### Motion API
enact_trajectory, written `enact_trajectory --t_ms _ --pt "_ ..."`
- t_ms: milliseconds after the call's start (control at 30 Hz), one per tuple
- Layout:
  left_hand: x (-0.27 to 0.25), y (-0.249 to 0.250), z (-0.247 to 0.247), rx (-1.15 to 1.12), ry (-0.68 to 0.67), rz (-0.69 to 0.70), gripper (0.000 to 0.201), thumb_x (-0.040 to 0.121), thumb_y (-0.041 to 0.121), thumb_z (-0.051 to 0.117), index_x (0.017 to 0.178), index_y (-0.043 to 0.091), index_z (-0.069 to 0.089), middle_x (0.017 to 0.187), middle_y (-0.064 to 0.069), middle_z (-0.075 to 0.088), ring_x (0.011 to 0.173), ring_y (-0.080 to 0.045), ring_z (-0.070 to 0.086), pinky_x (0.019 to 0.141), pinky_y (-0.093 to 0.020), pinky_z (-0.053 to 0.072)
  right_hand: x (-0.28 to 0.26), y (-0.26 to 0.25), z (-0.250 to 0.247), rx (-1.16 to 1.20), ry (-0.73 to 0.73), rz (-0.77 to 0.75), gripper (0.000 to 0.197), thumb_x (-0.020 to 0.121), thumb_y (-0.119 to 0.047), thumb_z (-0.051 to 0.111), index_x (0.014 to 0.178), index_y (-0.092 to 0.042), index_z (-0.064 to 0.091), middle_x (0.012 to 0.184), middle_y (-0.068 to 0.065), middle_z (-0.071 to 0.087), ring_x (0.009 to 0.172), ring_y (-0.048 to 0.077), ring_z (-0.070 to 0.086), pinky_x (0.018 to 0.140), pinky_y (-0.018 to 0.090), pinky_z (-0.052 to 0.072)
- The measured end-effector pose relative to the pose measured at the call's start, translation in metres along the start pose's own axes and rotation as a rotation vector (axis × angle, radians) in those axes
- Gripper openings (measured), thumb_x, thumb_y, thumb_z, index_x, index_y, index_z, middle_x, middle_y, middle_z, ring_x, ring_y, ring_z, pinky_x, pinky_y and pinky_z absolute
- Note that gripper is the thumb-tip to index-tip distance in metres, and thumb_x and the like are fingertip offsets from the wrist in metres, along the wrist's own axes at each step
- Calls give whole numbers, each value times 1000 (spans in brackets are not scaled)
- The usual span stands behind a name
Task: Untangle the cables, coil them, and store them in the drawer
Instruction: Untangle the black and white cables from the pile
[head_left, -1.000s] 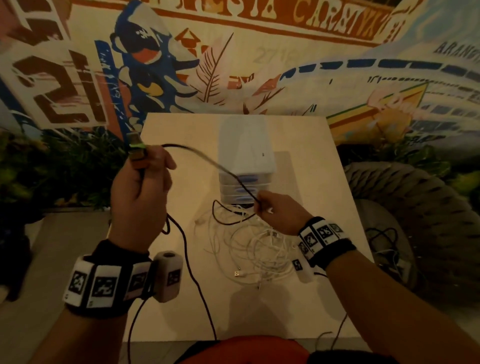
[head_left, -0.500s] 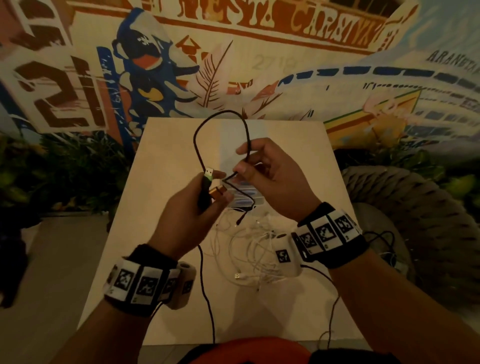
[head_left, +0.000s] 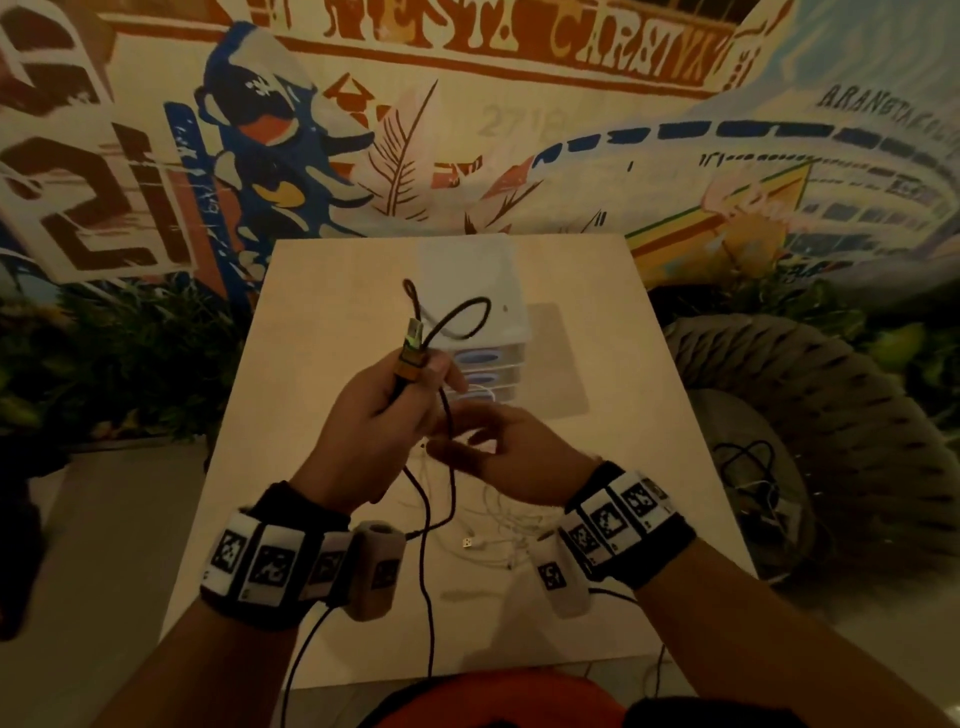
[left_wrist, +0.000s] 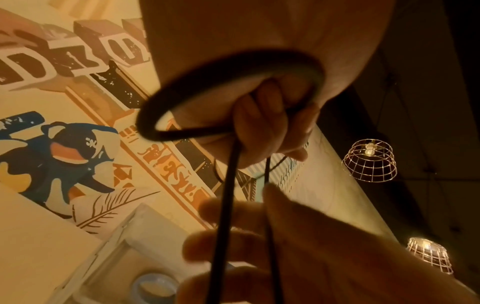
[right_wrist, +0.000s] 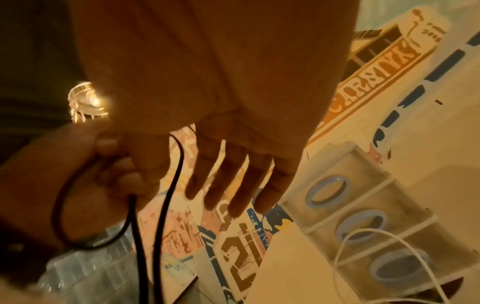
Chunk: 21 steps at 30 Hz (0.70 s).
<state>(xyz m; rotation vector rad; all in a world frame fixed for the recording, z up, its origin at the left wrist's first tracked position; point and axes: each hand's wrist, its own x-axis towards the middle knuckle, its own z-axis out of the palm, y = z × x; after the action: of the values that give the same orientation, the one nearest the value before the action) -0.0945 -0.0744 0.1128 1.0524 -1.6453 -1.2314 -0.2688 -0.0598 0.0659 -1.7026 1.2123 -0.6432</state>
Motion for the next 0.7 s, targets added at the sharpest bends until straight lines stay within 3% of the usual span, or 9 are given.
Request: enact_trajectory --t_ms 100,167,233,333,400,467,500,633,700 --pt "-4 0 -2 36 -6 -13 28 106 24 44 97 13 69 54 -6 33 46 -14 29 45 -23 28 -10 8 4 92 -56 -17 19 103 -16 52 100 -18 70 96 12 72 86 19 69 87 48 56" --pt "-7 0 -6 119 -4 0 24 103 31 50 101 22 72 53 4 41 47 -13 35 48 -26 30 -26 12 -5 201 -8 5 20 103 -15 48 97 -18 67 88 21 68 75 25 66 79 47 56" --pt "-12 3 -10 239 7 21 16 99 29 58 106 26 72 59 17 59 51 0 49 53 -16 37 -48 20 -18 191 46 19 23 107 -19 47 97 -12 66 78 14 68 72 21 67 75 37 56" --pt "-21 7 -21 294 -62 54 10 95 20 68 104 21 73 57 23 57 51 3 50 54 -7 34 -92 43 -46 194 40 64 28 104 -25 49 99 -5 68 79 14 72 73 24 70 77 36 57" --pt "-26 11 -30 197 -89 94 11 93 28 71 100 20 73 52 13 44 47 -5 39 51 -17 33 -122 68 -63 234 -45 178 29 101 -24 51 102 -1 70 83 18 74 76 28 72 77 37 58" --pt "-28 15 -37 148 -53 145 19 90 37 67 95 19 72 55 4 46 48 -17 39 49 -27 33 -152 93 -69 320 -140 354 28 99 -22 56 104 1 71 88 22 74 81 32 73 79 39 58" --pt "-27 17 -38 170 -16 167 22 90 39 64 93 19 72 57 1 52 48 -20 43 48 -29 34 -168 106 -68 333 -201 442 26 98 -22 59 105 -1 72 91 21 75 83 31 73 80 40 58" --pt "-24 23 -35 185 90 204 28 97 38 57 87 15 71 51 16 53 44 0 41 48 -13 32 -220 154 -37 242 -485 748 19 99 -22 63 106 -13 78 100 11 77 94 24 72 96 42 56" --pt "-22 21 -31 189 111 194 27 101 31 59 84 12 70 50 19 53 45 4 44 50 -8 33 -239 173 -15 131 -510 842 35 85 -49 74 105 -20 79 108 5 76 106 24 70 103 36 52"
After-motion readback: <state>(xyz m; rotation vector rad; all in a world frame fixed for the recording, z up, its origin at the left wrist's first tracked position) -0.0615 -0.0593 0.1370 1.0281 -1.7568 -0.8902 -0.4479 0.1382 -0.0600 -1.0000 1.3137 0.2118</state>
